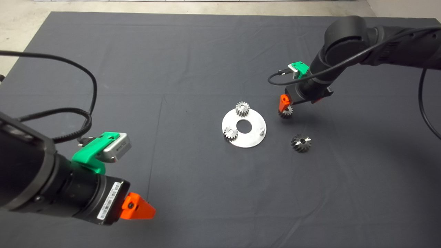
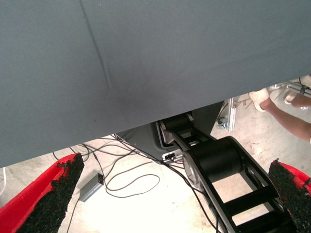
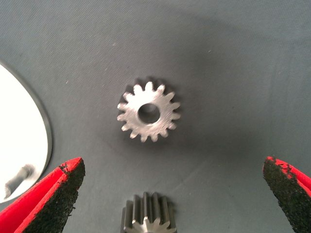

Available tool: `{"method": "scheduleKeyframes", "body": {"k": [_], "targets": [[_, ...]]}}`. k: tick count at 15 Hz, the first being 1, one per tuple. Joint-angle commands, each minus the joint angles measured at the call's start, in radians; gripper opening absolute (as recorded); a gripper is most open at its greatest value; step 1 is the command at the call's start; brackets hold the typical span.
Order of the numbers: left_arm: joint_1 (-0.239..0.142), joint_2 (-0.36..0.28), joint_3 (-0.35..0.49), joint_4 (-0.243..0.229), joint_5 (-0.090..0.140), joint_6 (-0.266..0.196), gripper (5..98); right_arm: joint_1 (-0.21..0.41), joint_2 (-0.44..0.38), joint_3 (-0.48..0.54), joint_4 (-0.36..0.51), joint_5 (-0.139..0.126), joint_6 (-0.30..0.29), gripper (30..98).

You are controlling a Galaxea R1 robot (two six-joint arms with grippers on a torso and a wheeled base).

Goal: Remove an incorrectly installed larger gear and replace it with the correct smaller gear

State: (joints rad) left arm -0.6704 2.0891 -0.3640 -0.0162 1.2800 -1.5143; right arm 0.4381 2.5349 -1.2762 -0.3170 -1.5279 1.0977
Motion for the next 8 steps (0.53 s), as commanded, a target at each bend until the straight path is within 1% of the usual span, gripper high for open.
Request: {"method": "scheduleKeyframes", "body": {"k": [1,3,8], "targets": [[-0.005,-0.002,0.013,-0.016,0.001,-0.006,98.1,0.022,-0.003,-0.023,0.035,-0.1,0.006,96.8],[-0.005,-0.005,0.013,-0.016,-0.001,-0.006,98.1,0.015,0.004,-0.053,0.035,-0.098,0.001,96.8],[-0.003,-0.007,0.013,-0.016,-0.002,-0.006,98.1,0.002,0.008,-0.063,0.035,-0.086,-0.001,96.8]]}}
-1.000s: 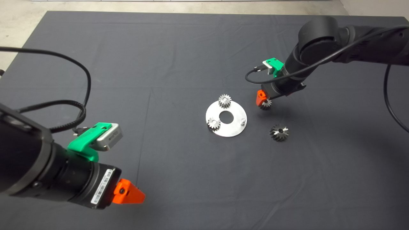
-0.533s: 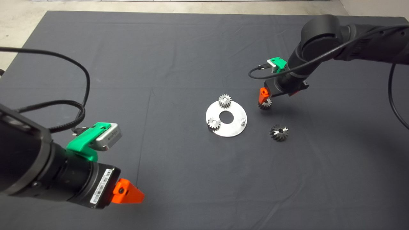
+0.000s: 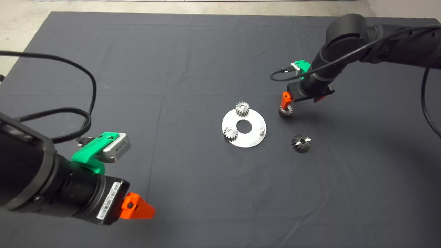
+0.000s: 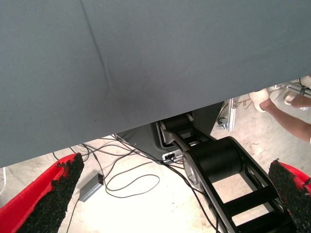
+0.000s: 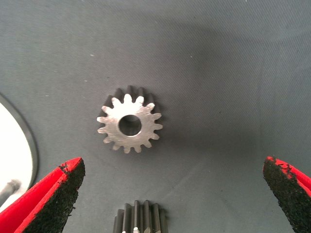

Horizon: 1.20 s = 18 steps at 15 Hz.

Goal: Remove an incorrectly installed larger gear and replace it with the correct smaller gear

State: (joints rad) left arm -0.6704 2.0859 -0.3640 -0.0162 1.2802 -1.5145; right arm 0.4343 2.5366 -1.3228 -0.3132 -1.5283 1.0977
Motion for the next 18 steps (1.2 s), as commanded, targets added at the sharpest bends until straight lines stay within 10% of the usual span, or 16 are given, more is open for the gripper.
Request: {"method": "scheduleKeyframes", "body": {"k": [1,13,18], "targets": [[-0.003,-0.003,0.013,-0.016,-0.002,-0.006,98.1,-0.001,0.006,-0.016,0.031,-0.085,-0.001,96.8],[-0.003,-0.003,0.013,-0.016,-0.005,-0.006,98.1,-0.026,0.017,-0.016,0.029,-0.082,-0.057,96.8],[-0.002,-0.003,0.013,-0.018,-0.005,-0.007,98.1,-0.071,0.017,-0.033,0.026,-0.022,-0.114,96.8]]}}
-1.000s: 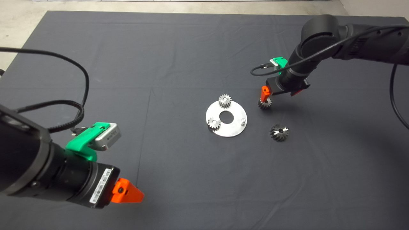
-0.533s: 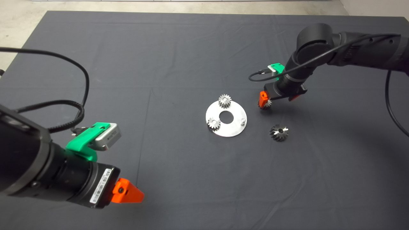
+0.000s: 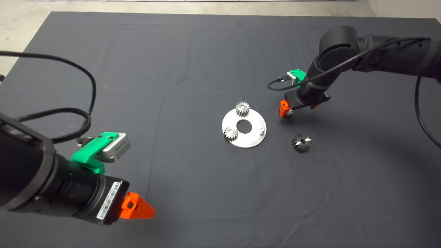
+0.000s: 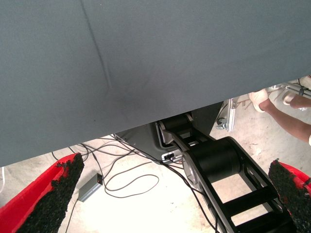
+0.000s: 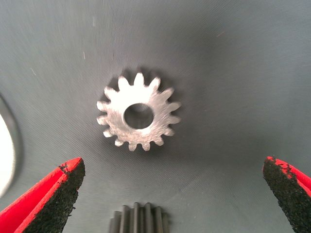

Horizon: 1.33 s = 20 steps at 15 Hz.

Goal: Remove an incorrectly installed larger gear and replace it with the correct smaller gear

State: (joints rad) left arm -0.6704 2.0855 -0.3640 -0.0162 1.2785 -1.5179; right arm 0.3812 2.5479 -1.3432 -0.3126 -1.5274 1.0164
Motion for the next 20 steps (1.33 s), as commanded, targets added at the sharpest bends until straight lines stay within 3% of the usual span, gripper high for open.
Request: {"method": "scheduleKeyframes", "body": {"k": [1,9,10,15,18,20], "targets": [[-0.002,-0.003,0.013,-0.016,-0.004,-0.004,98.1,-0.024,0.006,-0.013,0.026,-0.016,-0.033,96.8],[-0.003,-0.005,0.013,-0.016,-0.004,-0.004,98.1,-0.024,0.004,-0.013,0.015,-0.008,-0.033,96.8],[-0.002,-0.005,0.013,-0.016,-0.005,-0.004,98.1,-0.018,0.002,-0.017,0.015,0.0,-0.033,96.8],[-0.002,-0.005,0.013,-0.017,-0.004,-0.005,98.1,0.008,-0.001,-0.017,0.015,0.098,-0.033,96.8],[0.005,-0.005,0.013,-0.016,-0.004,-0.006,98.1,0.063,0.002,-0.011,0.016,0.096,-0.033,96.8],[0.006,-0.005,0.013,-0.016,-0.004,-0.01,98.1,0.064,-0.011,-0.011,0.015,0.101,-0.033,96.8]]}}
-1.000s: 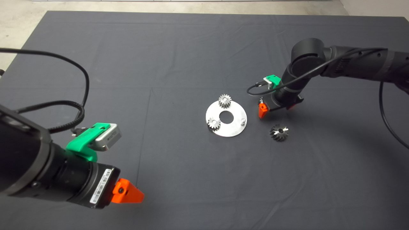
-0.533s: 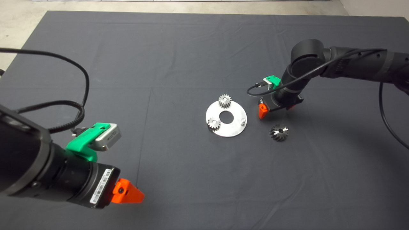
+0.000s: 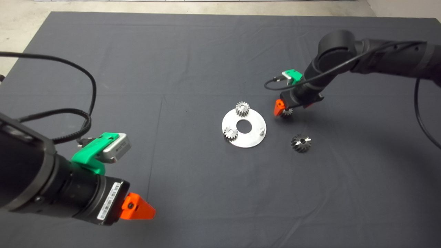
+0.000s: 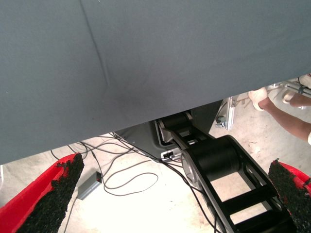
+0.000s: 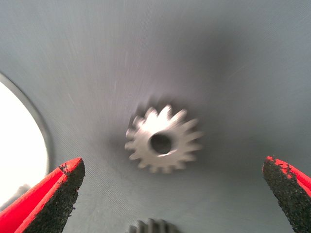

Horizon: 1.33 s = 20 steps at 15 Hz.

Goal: Remove an incorrectly installed larger gear and replace it with the correct smaller gear

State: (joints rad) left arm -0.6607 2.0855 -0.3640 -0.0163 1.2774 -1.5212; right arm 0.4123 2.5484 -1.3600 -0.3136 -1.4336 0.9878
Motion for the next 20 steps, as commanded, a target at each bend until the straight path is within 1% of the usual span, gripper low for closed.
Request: {"method": "scheduleKeyframes", "body": {"k": [1,2,3,5,6,10,11,14,19,20], "targets": [[-0.004,-0.005,0.013,-0.017,-0.003,-0.007,98.1,0.033,-0.015,0.004,0.016,0.008,-0.005,96.8],[-0.004,-0.005,0.013,-0.017,-0.003,-0.007,98.1,0.033,-0.015,0.003,0.014,0.014,-0.005,96.8],[-0.004,-0.005,0.013,-0.017,-0.003,-0.007,98.1,0.031,-0.015,0.001,0.013,0.033,-0.005,96.8],[-0.004,-0.005,0.013,-0.017,-0.003,-0.007,98.1,0.026,-0.016,0.001,0.014,0.085,-0.005,96.8],[-0.004,-0.005,0.013,-0.017,-0.003,-0.007,98.1,0.02,-0.016,0.001,0.014,0.102,-0.005,96.8],[-0.004,-0.005,0.013,-0.016,-0.003,-0.007,98.1,0.019,-0.016,0.001,0.014,0.145,-0.005,96.8],[-0.002,-0.005,0.013,-0.016,-0.003,-0.007,98.1,0.015,-0.016,0.0,0.014,0.151,-0.005,96.8],[-0.003,-0.005,0.013,-0.017,-0.003,-0.007,98.1,0.013,-0.015,0.001,0.013,0.151,-0.005,96.8],[-0.004,-0.005,0.013,-0.016,-0.003,-0.007,98.1,0.009,-0.021,0.0,-0.001,0.147,-0.008,96.8],[-0.004,-0.005,0.013,-0.017,-0.003,-0.008,98.1,0.008,-0.021,0.0,-0.009,0.142,-0.008,96.8]]}}
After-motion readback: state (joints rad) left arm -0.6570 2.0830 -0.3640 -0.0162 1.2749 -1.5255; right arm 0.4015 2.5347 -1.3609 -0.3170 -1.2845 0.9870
